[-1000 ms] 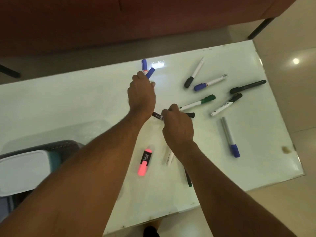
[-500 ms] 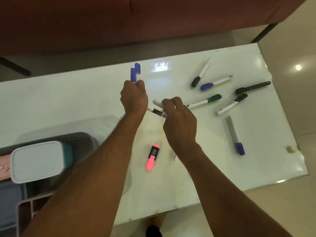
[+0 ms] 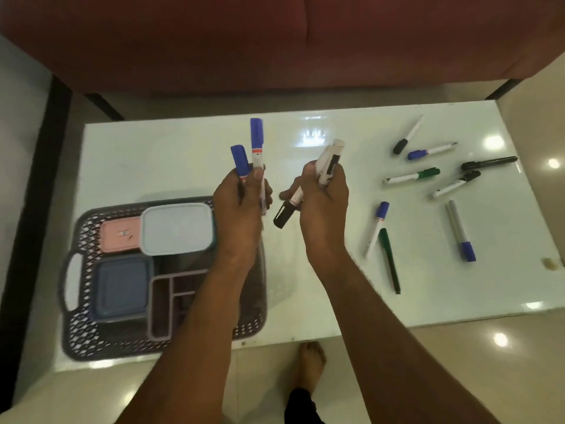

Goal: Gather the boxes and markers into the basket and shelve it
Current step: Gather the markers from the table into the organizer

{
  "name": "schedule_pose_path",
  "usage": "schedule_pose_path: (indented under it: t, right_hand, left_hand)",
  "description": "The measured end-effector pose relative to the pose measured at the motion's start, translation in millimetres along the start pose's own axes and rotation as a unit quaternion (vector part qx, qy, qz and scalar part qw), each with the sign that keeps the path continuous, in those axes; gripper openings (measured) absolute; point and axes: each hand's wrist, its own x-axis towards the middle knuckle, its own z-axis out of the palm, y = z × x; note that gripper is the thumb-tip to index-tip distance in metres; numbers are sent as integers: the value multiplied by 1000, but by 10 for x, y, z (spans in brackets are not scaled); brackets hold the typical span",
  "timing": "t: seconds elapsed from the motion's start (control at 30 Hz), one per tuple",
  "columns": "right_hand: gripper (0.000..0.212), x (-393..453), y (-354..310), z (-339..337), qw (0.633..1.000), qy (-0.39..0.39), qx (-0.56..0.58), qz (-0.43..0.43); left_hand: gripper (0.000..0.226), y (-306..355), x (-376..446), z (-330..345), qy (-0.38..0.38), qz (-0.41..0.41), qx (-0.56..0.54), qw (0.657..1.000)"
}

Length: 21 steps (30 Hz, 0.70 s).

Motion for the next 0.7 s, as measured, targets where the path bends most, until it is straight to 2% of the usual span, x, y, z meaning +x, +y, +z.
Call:
schedule_pose_path:
  t: [0.1,0.17,0.3,0.37,0.47,0.53,0.63,0.7]
  right_hand:
    - [15,-348,76,250,998,-11,43,51]
    - [5,-593,124,391,993,-2,86,82]
    - [10,-1009,245,594,985,1,145,96]
    - [6,-1185,370,682,991,8,114,68]
    - [15,-1377,513,798,997,35,63,20]
    - [21,-1461,595,847,998,49,46,-17]
    - [30,-1504,717,833,994,74,8,-75]
    - [26,-1512,793,820,992,75,-13,-99]
  left_hand:
    - [13,-5,-212,-551,-3,-12,-13,1000]
    - [10,-71,-321,-919,-5,-14,-7,1000]
    - [30,-253,-498,-1497,-6,25,-39,999]
    - [35,-338,-584,-1696,5,21,-59,998]
    - [15,-500,-666,-1847,48,11,-95,994]
    - [24,-590,-721,-1884,61,19,-91,994]
    - [19,-674,-788,-1860,63,39,-67,995]
    - [27,-733,-805,-1863,68,64,-61,994]
